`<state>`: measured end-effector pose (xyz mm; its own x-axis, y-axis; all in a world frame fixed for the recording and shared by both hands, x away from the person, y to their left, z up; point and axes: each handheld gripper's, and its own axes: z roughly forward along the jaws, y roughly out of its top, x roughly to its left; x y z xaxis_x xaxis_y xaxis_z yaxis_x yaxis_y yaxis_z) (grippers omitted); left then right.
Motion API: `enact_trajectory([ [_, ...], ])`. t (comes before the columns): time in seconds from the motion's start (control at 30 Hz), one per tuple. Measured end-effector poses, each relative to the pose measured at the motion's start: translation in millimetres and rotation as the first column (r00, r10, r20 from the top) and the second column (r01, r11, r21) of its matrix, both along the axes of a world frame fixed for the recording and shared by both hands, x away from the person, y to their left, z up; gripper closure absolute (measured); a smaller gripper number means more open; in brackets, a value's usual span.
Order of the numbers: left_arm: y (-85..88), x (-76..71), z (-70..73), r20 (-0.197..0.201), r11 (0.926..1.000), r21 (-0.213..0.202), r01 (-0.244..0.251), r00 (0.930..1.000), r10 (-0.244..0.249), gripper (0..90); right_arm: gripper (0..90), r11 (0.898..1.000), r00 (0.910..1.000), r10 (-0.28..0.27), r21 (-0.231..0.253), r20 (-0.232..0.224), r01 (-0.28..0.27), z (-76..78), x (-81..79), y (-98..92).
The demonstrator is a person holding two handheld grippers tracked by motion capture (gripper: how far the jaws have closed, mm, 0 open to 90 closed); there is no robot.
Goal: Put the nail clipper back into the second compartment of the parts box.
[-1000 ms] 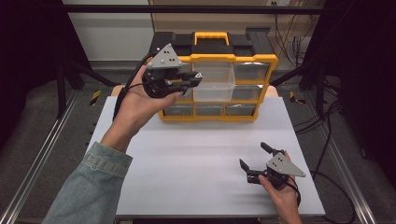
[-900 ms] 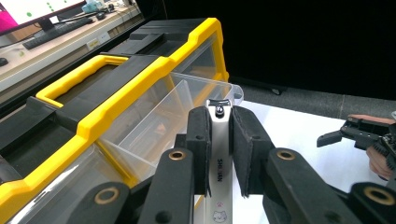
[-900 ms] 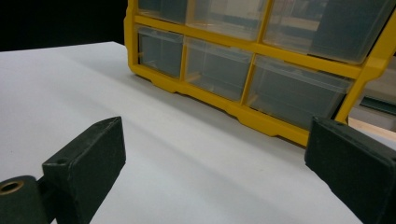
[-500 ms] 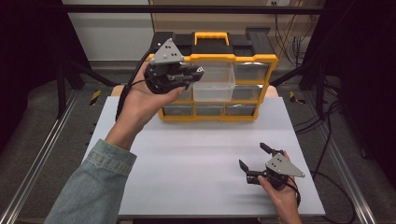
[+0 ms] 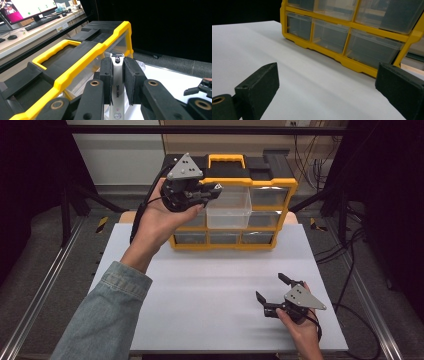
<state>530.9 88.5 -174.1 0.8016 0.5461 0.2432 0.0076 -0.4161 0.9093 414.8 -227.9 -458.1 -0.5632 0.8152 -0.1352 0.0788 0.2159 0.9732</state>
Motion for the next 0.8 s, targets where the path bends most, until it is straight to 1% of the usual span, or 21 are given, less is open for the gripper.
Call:
enact_trajectory([
  [0.1, -3.1, 4.2, -0.8, 0.001, 1.0, -0.004, -0.001, 1.0, 0.001, 76.7, 5.6, 1.0, 1.0, 0.001, -0.003, -0.001, -0.001, -0.4, 0.5, 0.0],
  [0.27, -9.0, 9.3, -4.4, 0.003, 1.0, 0.003, -0.004, 1.0, 0.004, 76.7, 5.6, 1.0, 1.0, 0.003, -0.003, 0.0, -0.003, -0.3, 0.2, 1.0],
  [0.43, -11.0, 12.9, -6.2, 0.012, 1.0, -0.001, -0.005, 0.9999, 0.005, 76.7, 5.6, 1.0, 1.0, 0.009, -0.004, -0.002, -0.009, -1.0, 1.6, 1.7],
  [0.63, -11.3, 16.7, -5.8, 0.02, 0.9997, -0.023, -0.012, 0.9997, 0.012, 76.7, 5.7, 1.0, 0.9999, 0.012, -0.012, -0.002, -0.012, -1.1, 0.9, 3.3],
  [0.73, -11.9, 17.7, -6.3, 0.019, 0.9996, -0.025, -0.011, 0.9997, 0.012, 76.7, 5.6, 1.0, 0.9999, 0.015, -0.012, -0.005, -0.015, -1.3, 0.9, 4.0],
  [0.8, -12.9, 18.1, -6.1, 0.025, 0.9992, -0.038, -0.009, 0.9996, 0.01, 76.7, 5.6, 1.0, 0.9998, 0.017, -0.014, -0.005, -0.017, -1.4, 1.1, 4.1],
])
